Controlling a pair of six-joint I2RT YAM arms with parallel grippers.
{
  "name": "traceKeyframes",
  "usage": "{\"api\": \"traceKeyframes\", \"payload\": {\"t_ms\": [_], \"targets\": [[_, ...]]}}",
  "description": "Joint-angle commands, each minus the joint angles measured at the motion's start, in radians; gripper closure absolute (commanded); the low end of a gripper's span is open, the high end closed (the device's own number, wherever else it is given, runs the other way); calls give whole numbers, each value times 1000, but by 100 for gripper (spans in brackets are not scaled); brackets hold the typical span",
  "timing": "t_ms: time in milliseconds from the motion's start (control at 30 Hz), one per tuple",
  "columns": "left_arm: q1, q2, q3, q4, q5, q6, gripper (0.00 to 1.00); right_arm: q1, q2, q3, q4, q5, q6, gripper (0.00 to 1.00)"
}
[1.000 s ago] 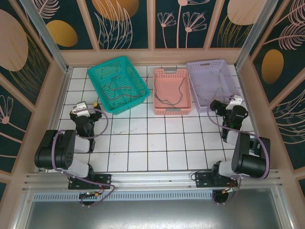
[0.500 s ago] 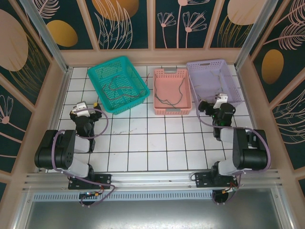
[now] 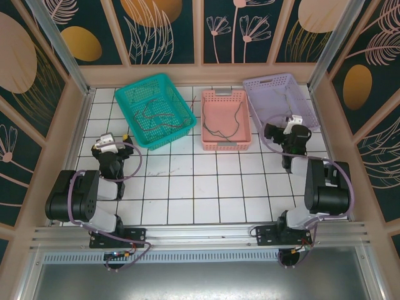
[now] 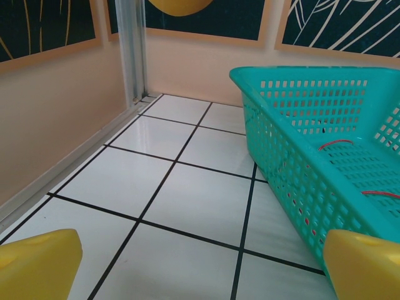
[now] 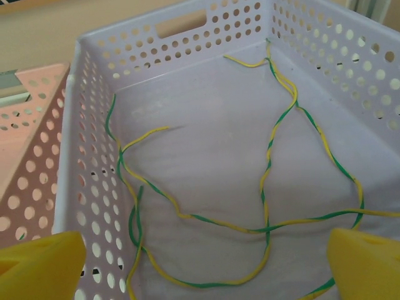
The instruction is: Untangle the cables
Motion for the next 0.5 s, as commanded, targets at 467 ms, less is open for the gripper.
{"api": "traceKeyframes", "payload": {"t_ms": [467], "targets": [[3, -1, 16, 40, -10, 0, 1, 81, 1, -521, 923, -112, -142, 1]]}}
